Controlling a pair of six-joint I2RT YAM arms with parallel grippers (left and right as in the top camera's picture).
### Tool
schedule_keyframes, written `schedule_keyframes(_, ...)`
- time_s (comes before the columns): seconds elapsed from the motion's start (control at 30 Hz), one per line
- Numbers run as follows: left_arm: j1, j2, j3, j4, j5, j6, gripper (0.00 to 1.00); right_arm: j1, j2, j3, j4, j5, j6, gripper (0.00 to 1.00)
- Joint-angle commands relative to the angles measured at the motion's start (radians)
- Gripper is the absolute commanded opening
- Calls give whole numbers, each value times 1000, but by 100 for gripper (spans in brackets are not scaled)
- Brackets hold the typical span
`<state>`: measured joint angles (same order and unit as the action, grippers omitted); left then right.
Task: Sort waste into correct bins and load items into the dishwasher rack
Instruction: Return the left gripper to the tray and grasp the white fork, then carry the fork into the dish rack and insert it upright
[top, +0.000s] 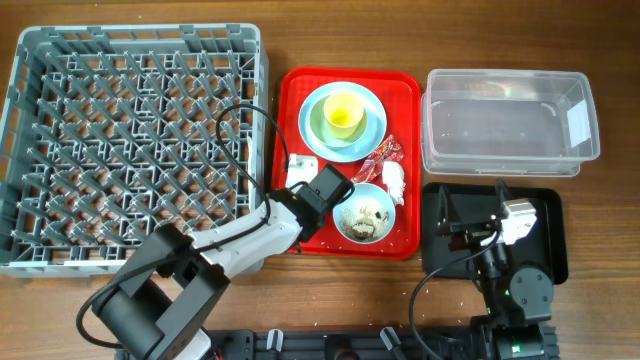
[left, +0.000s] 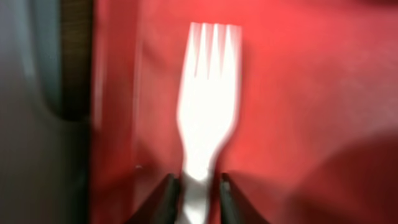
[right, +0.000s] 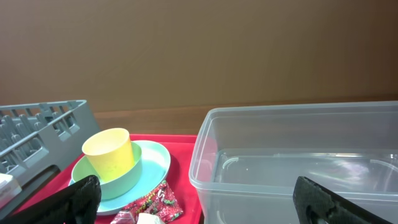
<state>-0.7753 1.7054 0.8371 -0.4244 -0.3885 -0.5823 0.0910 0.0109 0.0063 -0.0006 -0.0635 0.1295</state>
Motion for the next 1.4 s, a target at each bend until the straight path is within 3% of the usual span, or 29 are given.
schedule_keyframes(0.0, 0, 29, -9, 2, 108, -3, 13, 2, -6, -2, 3, -5, -6, 100)
schedule_keyframes(0.17, 0, 28, -9, 3, 112, -3, 4, 2, -6, -2, 3, -5, -6, 100)
schedule_keyframes(0.73, 0, -117, -6, -17, 108, -2, 4, 2, -6, -2, 3, -5, -6, 100)
schedule_keyframes(1.1, -2, -32, -6, -3, 130, -2, 4, 2, -6, -2, 3, -5, -6, 100)
schedule_keyframes(1.23, -2, -201, 52, -13, 113, 60, 4, 2, -6, -2, 3, -5, -6, 100)
schedule_keyframes(1.37, 14, -496, 69, -64, -41, 62, 4, 2, -6, -2, 3, -5, -6, 100)
